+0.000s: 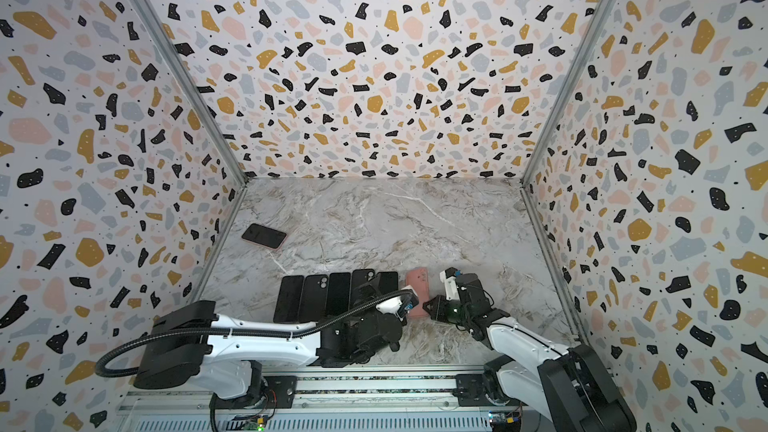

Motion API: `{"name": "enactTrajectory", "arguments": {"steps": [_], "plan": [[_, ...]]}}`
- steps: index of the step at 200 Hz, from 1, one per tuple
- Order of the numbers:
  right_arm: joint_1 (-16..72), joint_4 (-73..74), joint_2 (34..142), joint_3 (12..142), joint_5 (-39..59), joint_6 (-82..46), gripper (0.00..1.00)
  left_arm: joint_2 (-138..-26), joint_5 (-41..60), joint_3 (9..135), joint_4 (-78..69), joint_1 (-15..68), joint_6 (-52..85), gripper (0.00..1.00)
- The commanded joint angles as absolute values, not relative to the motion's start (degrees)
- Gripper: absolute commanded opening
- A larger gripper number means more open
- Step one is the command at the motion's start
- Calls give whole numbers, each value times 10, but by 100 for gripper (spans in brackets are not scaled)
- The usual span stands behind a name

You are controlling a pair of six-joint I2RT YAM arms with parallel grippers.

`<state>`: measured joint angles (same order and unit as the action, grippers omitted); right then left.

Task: Take the phone out of the phone case
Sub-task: 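Lower the pink case by the black phones with right while left lifts away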

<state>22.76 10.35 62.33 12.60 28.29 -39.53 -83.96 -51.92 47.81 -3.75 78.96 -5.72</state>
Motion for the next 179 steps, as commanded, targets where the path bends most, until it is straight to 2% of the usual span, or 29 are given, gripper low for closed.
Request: {"name": "enactTrajectory", "arguments": {"steps": [1,38,111,179], "plan": [[223,113,620,150,297,-388,0,-800,-503,468,-13,772,3,100],[229,150,631,128,314,-399,0,-733,-453,461,10,728,71,100],[282,229,709,142,303,-430,0,-638,-429,444,32,674,143,99],[330,291,738,138,279,-477,0,-617,-427,443,45,653,154,100]]}}
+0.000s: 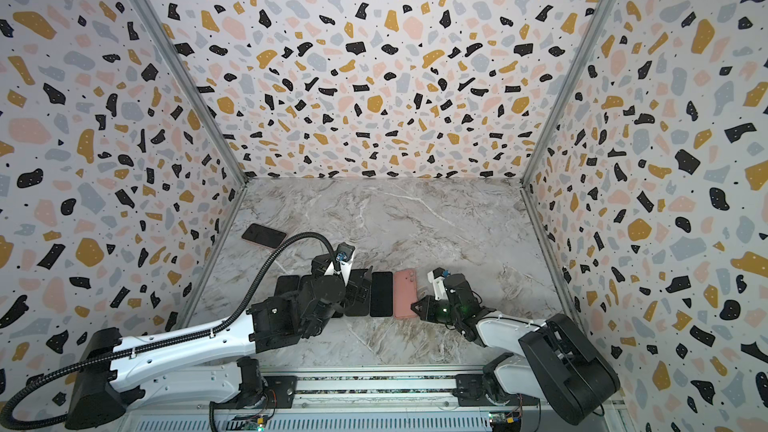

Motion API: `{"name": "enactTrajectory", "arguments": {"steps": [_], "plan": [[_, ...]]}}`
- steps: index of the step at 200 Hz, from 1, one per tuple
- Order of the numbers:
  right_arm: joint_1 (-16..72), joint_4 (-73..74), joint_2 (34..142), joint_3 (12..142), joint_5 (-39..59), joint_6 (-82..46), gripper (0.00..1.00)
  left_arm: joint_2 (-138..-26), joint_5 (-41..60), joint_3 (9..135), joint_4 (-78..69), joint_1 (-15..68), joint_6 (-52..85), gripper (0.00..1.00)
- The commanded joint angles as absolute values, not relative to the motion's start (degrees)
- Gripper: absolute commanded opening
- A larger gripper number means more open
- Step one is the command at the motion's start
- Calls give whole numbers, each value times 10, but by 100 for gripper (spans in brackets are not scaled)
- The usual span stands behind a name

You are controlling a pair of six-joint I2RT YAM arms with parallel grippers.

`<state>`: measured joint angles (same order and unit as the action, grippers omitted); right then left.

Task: Take the phone out of the phone case
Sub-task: 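Lower the pink case by the black phones with right while left lifts away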

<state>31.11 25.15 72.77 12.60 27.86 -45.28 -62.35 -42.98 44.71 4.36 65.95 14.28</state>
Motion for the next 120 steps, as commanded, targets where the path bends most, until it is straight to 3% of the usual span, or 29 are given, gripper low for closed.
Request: {"name": "enactTrajectory", "arguments": {"steps": [1,69,120], "plan": [[332,293,739,138,278,-477,0,-617,-427,443,45,652,154,99],[343,263,758,163,239,-466,0,-611,-430,455,82,627,195,99],[334,252,774,180,251,-445,0,-605,-396,461,125,554,251,100]]}}
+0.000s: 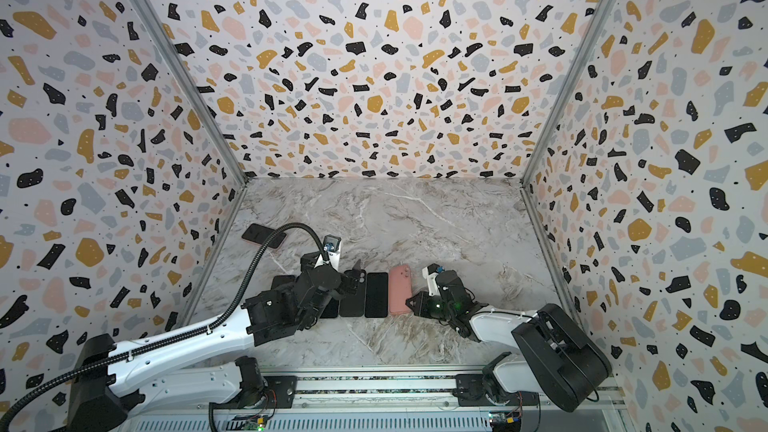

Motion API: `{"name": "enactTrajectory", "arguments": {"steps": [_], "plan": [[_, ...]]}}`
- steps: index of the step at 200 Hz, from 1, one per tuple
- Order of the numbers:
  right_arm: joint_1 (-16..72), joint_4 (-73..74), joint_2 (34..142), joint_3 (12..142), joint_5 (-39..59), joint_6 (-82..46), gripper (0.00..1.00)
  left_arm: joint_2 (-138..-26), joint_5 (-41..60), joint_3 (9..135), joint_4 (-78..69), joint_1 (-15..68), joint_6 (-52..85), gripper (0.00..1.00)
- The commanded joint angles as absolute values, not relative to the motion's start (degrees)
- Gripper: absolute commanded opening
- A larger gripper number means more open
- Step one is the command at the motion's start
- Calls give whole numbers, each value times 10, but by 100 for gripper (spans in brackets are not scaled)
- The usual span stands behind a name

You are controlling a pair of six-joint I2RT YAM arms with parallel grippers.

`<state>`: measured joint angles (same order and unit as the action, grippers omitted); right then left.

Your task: Take the phone out of the phone case

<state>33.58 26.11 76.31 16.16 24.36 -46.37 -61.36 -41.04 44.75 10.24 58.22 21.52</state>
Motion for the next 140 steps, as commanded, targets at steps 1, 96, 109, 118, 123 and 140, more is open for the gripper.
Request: {"name": "enactTrajectory", "arguments": {"steps": [1,96,109,118,123,140], "plan": [[335,252,775,180,252,-444,0,-605,-395,461,126,553,252,100],[325,206,754,190,261,-391,52,-596,-312,458,168,399,326,99],[323,182,745,202,256,-375,64,-599,-287,458,168,367,335,99],[321,167,738,210,254,-364,69,-605,-279,460,174,346,341,99],[319,159,735,214,254,-359,71,-608,-276,463,177,337,342,100],[313,136,723,227,257,-343,79,-617,-272,467,186,305,352,99]]}}
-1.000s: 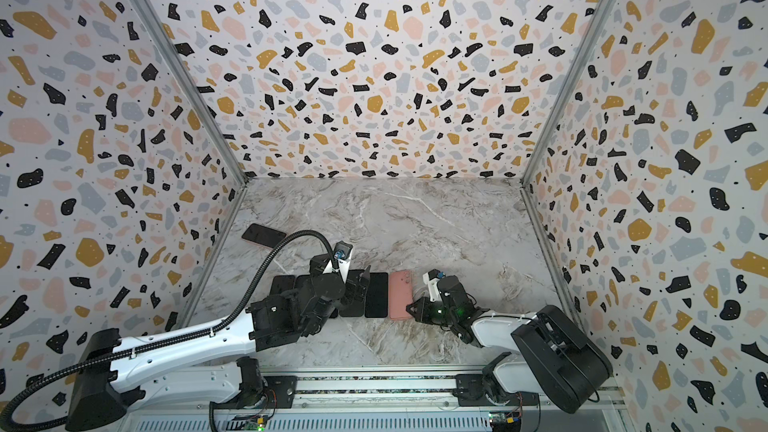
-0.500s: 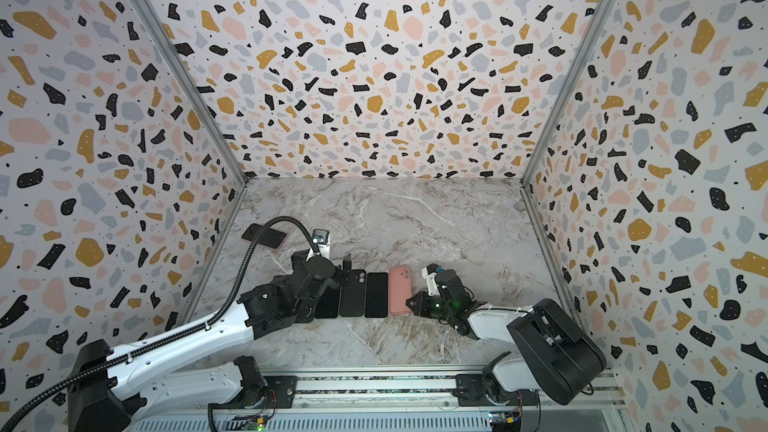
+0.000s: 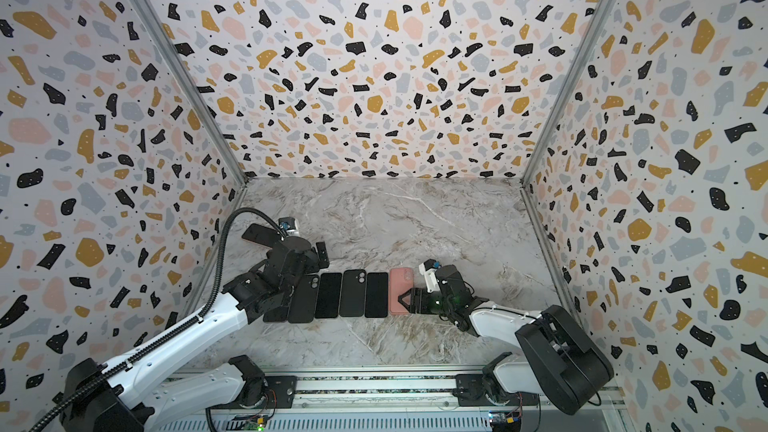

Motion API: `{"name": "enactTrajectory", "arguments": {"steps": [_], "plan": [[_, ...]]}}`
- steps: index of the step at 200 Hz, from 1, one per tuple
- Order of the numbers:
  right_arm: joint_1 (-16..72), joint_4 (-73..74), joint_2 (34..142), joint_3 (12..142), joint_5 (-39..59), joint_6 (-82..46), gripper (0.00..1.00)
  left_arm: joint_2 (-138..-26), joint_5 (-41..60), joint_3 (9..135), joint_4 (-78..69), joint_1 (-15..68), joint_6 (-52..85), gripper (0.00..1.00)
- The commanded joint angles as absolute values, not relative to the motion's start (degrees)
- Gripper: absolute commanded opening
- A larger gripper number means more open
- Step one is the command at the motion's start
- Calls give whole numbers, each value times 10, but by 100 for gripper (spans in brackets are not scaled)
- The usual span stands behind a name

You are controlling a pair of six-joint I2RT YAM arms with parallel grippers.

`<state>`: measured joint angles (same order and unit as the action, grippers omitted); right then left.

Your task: Take the phone out of the phone case

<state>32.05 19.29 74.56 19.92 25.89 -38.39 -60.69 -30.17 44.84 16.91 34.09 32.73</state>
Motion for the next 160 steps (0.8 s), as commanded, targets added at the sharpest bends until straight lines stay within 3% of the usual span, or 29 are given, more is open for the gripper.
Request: {"name": "enactTrajectory", "arguments": {"steps": [1,23,45,80,121,160], "plan": [[313,134,722,228,258,-342,79,-617,-272,468,186,302,352,99],[307,82,704,245,245,-314,85,-626,-269,468,194,251,374,99],[300,35,661,249,217,-295,100,-640,-267,467,193,191,382,100],[299,-22,572,265,185,-276,99,-713,-170,480,166,70,376,99],[302,-29,529,280,207,-268,99,-877,-58,567,175,-1,379,99],[308,-5,520,277,227,-258,99,-967,-79,650,216,-8,410,100]]}}
